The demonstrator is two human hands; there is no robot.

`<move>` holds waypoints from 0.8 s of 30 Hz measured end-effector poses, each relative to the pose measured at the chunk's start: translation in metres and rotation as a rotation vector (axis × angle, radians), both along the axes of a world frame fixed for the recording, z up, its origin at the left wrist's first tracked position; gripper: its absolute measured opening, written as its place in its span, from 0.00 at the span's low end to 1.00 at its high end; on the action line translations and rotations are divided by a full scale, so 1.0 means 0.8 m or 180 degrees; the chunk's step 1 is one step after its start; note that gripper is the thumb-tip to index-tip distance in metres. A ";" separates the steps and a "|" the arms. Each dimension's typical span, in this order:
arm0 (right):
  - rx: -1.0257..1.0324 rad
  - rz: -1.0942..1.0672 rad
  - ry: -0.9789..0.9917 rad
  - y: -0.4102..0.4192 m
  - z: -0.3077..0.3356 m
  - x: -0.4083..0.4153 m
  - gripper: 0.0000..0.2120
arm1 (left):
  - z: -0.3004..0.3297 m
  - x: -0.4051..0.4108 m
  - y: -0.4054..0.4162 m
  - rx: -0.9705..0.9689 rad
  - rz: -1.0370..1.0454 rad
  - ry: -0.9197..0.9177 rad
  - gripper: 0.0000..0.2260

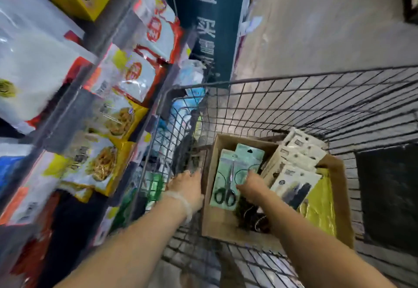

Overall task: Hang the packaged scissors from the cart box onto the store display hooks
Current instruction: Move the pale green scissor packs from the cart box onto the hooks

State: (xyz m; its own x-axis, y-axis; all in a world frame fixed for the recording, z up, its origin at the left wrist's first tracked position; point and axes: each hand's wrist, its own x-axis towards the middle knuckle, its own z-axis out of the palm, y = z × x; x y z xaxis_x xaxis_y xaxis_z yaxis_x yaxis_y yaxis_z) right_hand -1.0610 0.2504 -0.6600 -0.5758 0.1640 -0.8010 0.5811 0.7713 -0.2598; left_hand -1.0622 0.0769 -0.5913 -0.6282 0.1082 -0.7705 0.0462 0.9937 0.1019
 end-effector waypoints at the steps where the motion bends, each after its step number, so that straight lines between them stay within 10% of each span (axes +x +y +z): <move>1: -0.0032 -0.0140 -0.0096 0.002 -0.010 -0.006 0.25 | -0.010 -0.004 0.003 0.0034 0.0055 -0.0043 0.29; 16: -0.0444 -0.1111 0.0492 0.010 -0.038 -0.016 0.13 | -0.040 -0.013 0.013 0.0480 0.0738 0.0106 0.26; 24: -0.2431 -0.1643 0.0490 0.044 0.067 -0.032 0.05 | -0.002 -0.030 0.037 0.1401 0.1869 -0.0171 0.33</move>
State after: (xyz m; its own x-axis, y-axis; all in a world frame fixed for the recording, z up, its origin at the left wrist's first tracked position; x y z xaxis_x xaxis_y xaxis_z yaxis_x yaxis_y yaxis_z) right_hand -1.0869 0.2860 -0.6064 -0.6872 -0.1106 -0.7180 0.7212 0.0156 -0.6926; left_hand -1.0858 0.1066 -0.5928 -0.6405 0.0718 -0.7646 -0.4973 0.7199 0.4842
